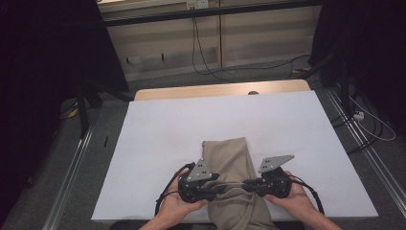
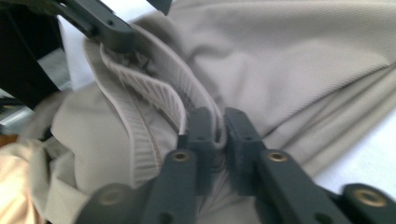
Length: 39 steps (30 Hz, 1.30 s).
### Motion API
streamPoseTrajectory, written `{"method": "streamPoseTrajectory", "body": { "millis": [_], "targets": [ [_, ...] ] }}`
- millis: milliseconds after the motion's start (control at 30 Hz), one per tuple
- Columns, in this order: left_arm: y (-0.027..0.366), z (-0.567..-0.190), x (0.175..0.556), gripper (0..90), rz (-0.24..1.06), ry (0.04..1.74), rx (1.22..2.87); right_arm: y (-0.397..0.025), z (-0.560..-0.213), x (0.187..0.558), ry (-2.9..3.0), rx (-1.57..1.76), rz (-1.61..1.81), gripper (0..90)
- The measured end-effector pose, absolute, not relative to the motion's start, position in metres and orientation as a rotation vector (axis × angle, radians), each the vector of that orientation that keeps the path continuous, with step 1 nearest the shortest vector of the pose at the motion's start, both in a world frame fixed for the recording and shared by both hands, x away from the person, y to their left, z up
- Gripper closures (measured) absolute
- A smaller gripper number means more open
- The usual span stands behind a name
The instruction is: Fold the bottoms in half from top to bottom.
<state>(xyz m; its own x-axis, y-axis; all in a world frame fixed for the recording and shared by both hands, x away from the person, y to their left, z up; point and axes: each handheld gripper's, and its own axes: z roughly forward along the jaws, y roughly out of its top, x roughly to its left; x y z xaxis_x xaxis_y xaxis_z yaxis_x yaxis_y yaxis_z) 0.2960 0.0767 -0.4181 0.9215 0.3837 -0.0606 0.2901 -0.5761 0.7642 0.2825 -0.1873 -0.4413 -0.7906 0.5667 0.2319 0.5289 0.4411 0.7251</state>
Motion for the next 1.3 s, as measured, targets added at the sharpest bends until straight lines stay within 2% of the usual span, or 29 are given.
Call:
{"method": "streamPoseTrajectory", "body": {
  "millis": [167,300,400,567,667,733,767,800,833,867,933,1033,1067,1100,1133,1167,1200,1233,1300],
  "targets": [
    [0.079,-0.424,0.286,59.0,0.208,0.399,2.33,-0.196,-0.432,0.272,2.6,0.948,1.329,85.9],
    [0.083,-0.428,0.28,63.9,0.224,0.391,2.343,-0.197,-0.428,0.258,2.617,0.869,1.343,86.0],
    [0.084,-0.429,0.268,66.5,0.21,0.305,2.372,-0.191,-0.429,0.245,2.636,0.786,1.256,85.7],
    [0.084,-0.428,0.254,74.7,0.217,0.222,2.411,-0.193,-0.436,0.233,2.679,0.791,1.202,78.0],
    [0.089,-0.428,0.255,69.8,0.119,0.26,2.409,-0.195,-0.44,0.227,2.718,0.809,1.179,71.6],
    [0.093,-0.426,0.259,61.3,0.033,0.316,2.361,-0.198,-0.439,0.226,2.735,0.824,1.236,64.5],
    [0.093,-0.426,0.259,58.5,0.033,0.316,2.361,-0.198,-0.439,0.226,2.735,0.824,1.236,64.5],
    [0.095,-0.423,0.262,54.9,0.028,0.344,2.327,-0.202,-0.433,0.231,2.697,0.864,1.314,53.4],
    [0.097,-0.421,0.264,49.4,0.027,0.357,2.318,-0.203,-0.431,0.234,2.678,0.882,1.334,48.9],
    [0.099,-0.417,0.268,44.4,0.037,0.382,2.293,-0.204,-0.427,0.238,2.651,0.901,1.354,46.5],
    [0.106,-0.408,0.282,40.0,0.072,0.447,2.208,-0.209,-0.421,0.248,2.594,0.922,1.385,43.8],
    [0.11,-0.403,0.295,29.5,0.147,0.476,2.183,-0.219,-0.414,0.266,2.514,1.002,1.402,38.7],
    [0.111,-0.402,0.303,29.5,0.173,0.497,2.179,-0.219,-0.414,0.266,2.514,1.002,1.402,38.7],
    [0.112,-0.402,0.313,25.4,0.194,0.538,2.167,-0.222,-0.412,0.282,2.465,1.038,1.361,37.8],
    [0.113,-0.403,0.324,25.0,0.206,0.587,2.166,-0.223,-0.412,0.291,2.447,1.054,1.347,37.9],
    [0.113,-0.407,0.345,25.7,0.232,0.635,2.167,-0.223,-0.413,0.301,2.438,1.059,1.323,38.2],
    [0.113,-0.407,0.345,26.9,0.232,0.635,2.167,-0.223,-0.413,0.301,2.438,1.059,1.323,38.2],
    [0.111,-0.409,0.354,26.9,0.288,0.63,2.19,-0.222,-0.415,0.311,2.434,1.063,1.289,39.0],
    [0.107,-0.414,0.373,30.9,0.301,0.654,2.2,-0.218,-0.421,0.344,2.426,1.064,1.221,45.6]
  ]
}}
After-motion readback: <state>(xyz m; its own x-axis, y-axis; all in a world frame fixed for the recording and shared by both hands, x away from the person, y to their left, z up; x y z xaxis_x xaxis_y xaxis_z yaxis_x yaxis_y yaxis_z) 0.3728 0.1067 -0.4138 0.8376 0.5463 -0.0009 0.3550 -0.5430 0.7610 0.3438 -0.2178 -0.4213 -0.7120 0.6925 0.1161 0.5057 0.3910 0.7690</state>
